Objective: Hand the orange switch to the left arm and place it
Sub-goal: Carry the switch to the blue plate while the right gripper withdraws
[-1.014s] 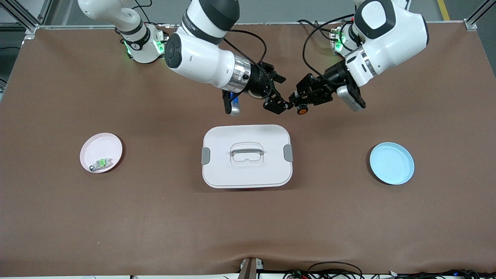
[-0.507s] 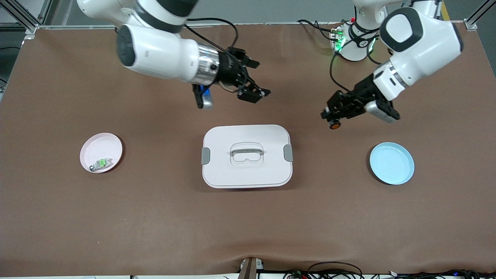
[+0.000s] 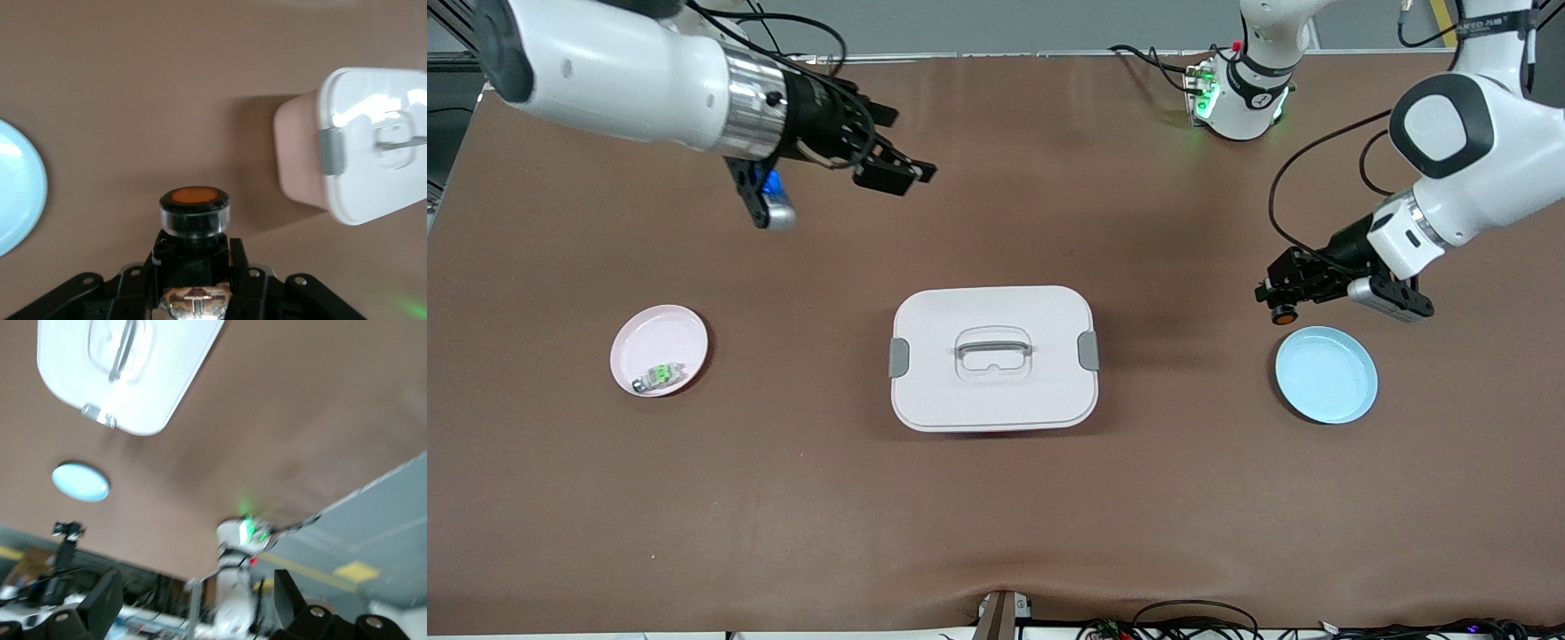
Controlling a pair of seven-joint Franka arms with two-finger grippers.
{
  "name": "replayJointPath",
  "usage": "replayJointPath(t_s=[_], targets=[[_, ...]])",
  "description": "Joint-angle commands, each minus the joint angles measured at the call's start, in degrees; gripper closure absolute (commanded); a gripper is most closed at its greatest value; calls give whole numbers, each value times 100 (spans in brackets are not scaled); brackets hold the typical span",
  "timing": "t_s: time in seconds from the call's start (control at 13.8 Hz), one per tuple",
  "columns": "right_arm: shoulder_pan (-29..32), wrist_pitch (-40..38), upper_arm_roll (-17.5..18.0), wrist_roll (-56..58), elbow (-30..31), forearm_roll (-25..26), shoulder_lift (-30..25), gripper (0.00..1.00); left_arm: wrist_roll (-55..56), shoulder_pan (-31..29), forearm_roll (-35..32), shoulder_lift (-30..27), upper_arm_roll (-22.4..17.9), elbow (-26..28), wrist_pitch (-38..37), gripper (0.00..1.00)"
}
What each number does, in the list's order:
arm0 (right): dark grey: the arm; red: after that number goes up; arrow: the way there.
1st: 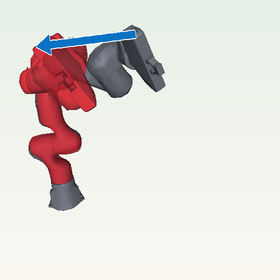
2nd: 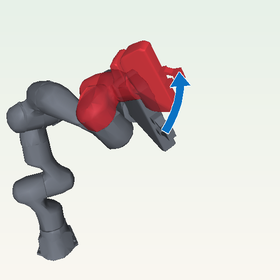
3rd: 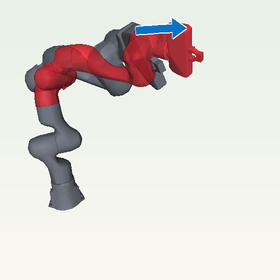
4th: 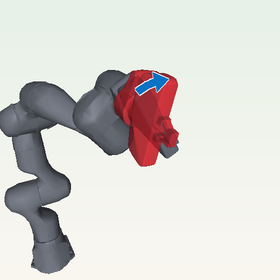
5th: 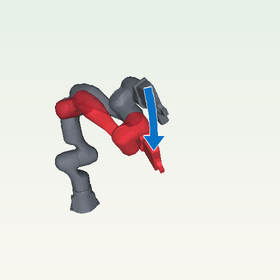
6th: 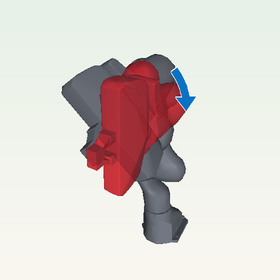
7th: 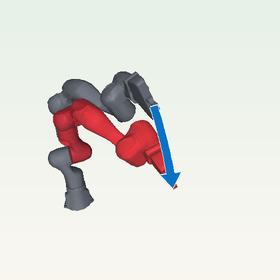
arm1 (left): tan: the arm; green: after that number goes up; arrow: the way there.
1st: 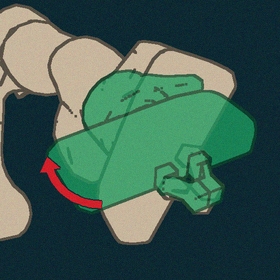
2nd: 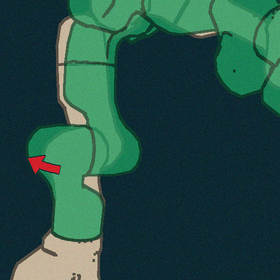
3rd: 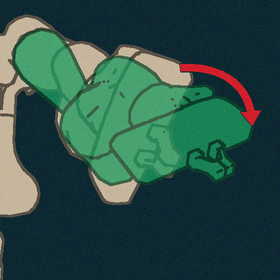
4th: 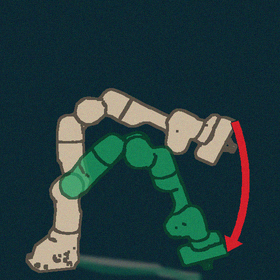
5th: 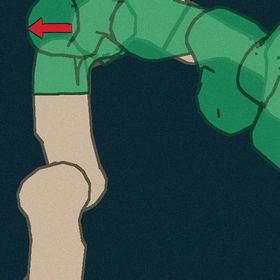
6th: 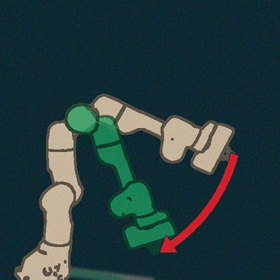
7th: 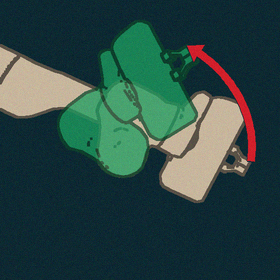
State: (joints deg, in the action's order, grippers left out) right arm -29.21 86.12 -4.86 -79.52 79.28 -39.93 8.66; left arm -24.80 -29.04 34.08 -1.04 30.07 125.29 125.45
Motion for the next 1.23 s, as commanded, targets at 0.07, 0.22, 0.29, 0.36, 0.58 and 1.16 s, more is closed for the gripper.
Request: replayJointPath(t_s=[0.07, 0.22, 0.29, 0.36, 0.58, 1.16], targets=[[204, -227, 81, 909, 385, 715, -566, 0, -261, -303, -1085, 560, 52, -426, -108, 100], [494, -376, 81, 1585, 587, 793, -733, 0, -725, -479, -1298, 806, 52, -531, -108, 100], [582, -490, 81, 1963, 649, 994, -795, 0, -1076, -541, -1299, 955, 43, -584, -108, 100], [600, -569, 81, 2254, 684, 1205, -830, 0, -1366, -620, -1307, 1070, 34, -593, -117, 100], [609, -675, 81, 3027, 720, 1943, -883, 0, -2079, -839, -2261, 1447, 25, -681, -117, 100], [1284, -658, 81, 5559, 1115, 3316, -1147, 0, -2906, -893, -4883, 2458, 60, -1278, 102, 100]])
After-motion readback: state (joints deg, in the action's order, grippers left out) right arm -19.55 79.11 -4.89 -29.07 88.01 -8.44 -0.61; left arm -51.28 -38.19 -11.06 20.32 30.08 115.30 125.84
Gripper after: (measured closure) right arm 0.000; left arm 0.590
